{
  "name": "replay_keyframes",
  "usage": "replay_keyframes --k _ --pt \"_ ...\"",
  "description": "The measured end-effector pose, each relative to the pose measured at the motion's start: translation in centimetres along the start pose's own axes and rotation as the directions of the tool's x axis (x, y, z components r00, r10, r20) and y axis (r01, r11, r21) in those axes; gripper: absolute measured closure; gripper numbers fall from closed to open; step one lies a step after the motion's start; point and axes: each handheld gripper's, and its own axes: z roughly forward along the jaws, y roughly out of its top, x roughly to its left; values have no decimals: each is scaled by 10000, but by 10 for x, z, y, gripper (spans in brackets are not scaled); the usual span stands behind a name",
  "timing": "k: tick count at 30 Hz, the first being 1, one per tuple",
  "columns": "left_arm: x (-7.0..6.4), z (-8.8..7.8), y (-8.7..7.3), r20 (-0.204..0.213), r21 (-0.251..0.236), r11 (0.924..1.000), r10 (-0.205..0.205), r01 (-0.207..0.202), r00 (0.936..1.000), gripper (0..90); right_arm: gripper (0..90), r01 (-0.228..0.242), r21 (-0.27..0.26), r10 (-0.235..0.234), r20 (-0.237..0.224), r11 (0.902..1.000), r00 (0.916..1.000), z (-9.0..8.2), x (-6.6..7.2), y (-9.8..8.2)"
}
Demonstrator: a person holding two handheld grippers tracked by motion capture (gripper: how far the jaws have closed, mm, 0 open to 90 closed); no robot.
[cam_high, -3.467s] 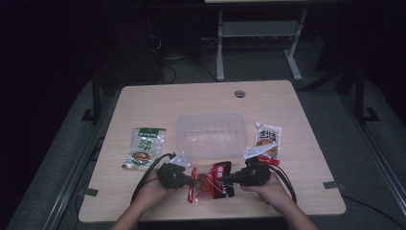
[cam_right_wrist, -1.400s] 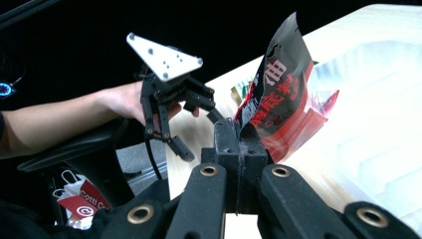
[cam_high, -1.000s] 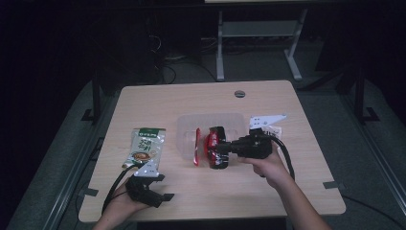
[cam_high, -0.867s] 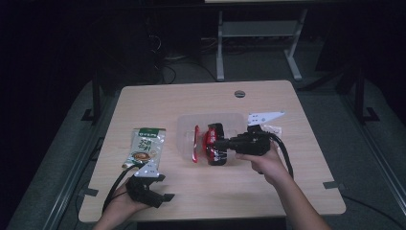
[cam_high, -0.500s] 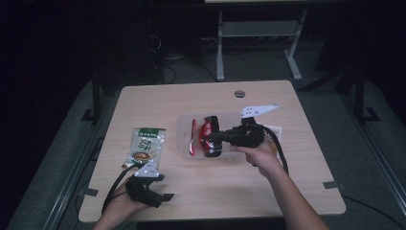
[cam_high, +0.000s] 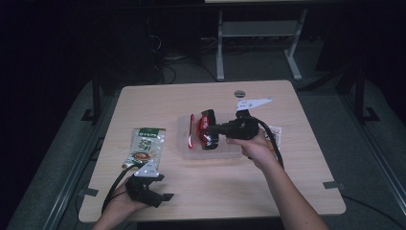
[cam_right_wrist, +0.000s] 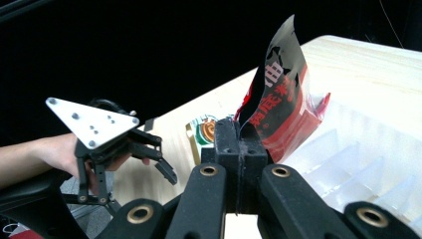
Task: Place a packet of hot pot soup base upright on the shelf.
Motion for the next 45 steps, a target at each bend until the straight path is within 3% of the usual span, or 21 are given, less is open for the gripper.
replay_keyframes --k 5,12,17,26,32,37,45 --pt "1 1 0 43 77 10000 43 -43 10000 211 900 -165 158 162 214 9997 9996 3 -7 -2" --pt "0 3 -1 111 71 9999 -137 136 9998 211 900 -401 132 398 219 9991 9990 8 -14 -3" --pt "0 4 -1 165 159 9999 -48 46 9999 211 900 -557 90 555 211 9984 9982 10 -17 -3" --pt "0 4 -1 187 249 9997 44 -49 9998 211 899 -383 430 366 398 9983 9985 19 -16 5" --pt "-1 5 -1 255 193 9998 -70 65 9996 211 898 -486 647 455 484 9967 9978 27 -19 7" --pt "0 6 0 285 324 9993 169 -178 9995 211 898 -569 713 530 552 9958 9971 32 -22 8" --pt "-1 8 0 331 316 9995 68 -79 9994 211 895 -564 897 503 691 9944 9963 43 -27 8"
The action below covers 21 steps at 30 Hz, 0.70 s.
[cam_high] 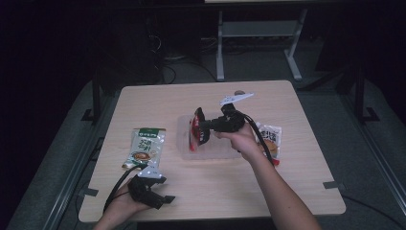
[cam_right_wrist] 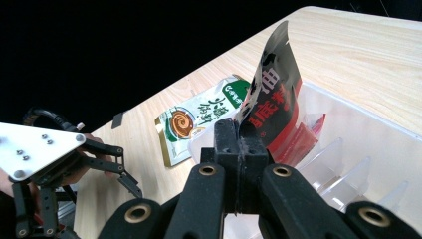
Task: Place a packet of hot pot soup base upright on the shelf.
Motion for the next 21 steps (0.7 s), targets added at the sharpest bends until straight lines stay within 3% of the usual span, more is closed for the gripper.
replay_keyframes --k 11,17,21 --pt "0 1 0 55 133 9998 141 -142 9999 211 867 168 342 -176 240 9993 9996 15 -2 1" --pt "1 1 0 36 153 9998 124 -125 9999 211 730 39 274 -45 238 9996 9997 18 -2 0" --pt "1 0 0 38 160 9998 123 -124 9999 211 561 121 468 -144 502 9988 9986 15 0 0"
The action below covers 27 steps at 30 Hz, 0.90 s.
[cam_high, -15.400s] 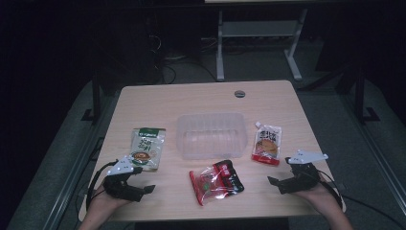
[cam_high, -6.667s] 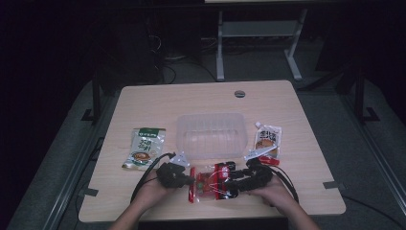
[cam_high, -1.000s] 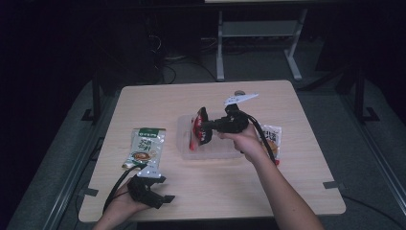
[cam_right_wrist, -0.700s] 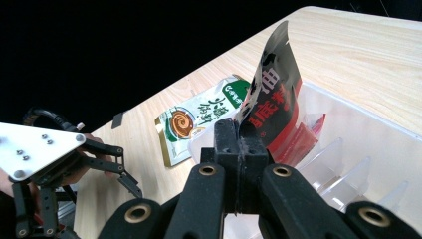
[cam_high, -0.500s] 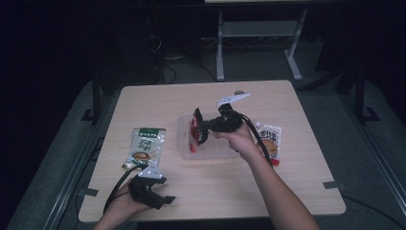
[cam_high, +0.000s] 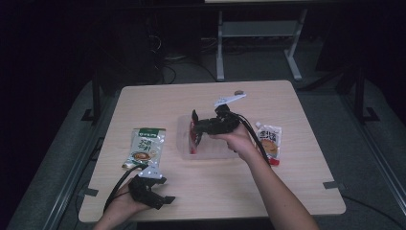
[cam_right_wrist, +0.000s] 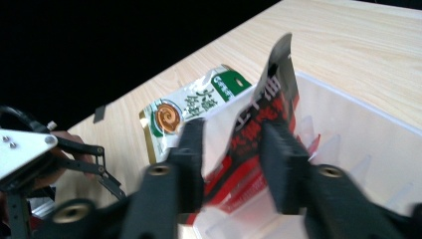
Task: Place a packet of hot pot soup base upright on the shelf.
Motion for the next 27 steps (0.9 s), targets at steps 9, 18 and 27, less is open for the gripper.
replay_keyframes --k 9,18,27 --pt "0 1 0 -9 11 10000 -71 71 10000 211 414 687 -102 -682 397 9976 9969 -22 17 -1" --pt "2 0 0 -81 -45 9998 -198 198 9998 211 353 882 -20 -878 754 9961 9933 -49 25 -17" --pt "3 -1 -1 -125 -122 9995 -300 298 9995 211 342 1475 102 -1477 1118 9890 9827 -70 37 -43"
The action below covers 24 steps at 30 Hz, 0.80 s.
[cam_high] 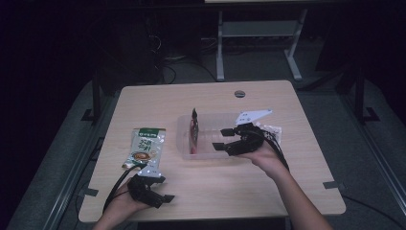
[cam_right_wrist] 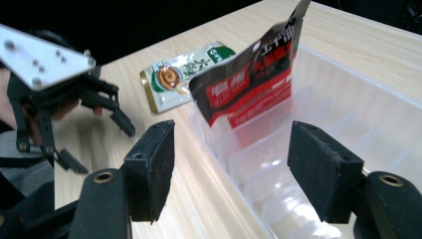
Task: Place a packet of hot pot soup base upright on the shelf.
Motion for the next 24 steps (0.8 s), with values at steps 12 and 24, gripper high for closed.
replay_keyframes --k 12,24 --pt "2 -2 -1 -79 -183 9996 -219 218 9997 211 334 118 455 -133 327 9989 9994 -25 12 -37" --pt "-1 -3 -1 -129 -257 9993 -272 268 9995 212 333 -41 849 -1 502 9964 9987 -46 21 -77"
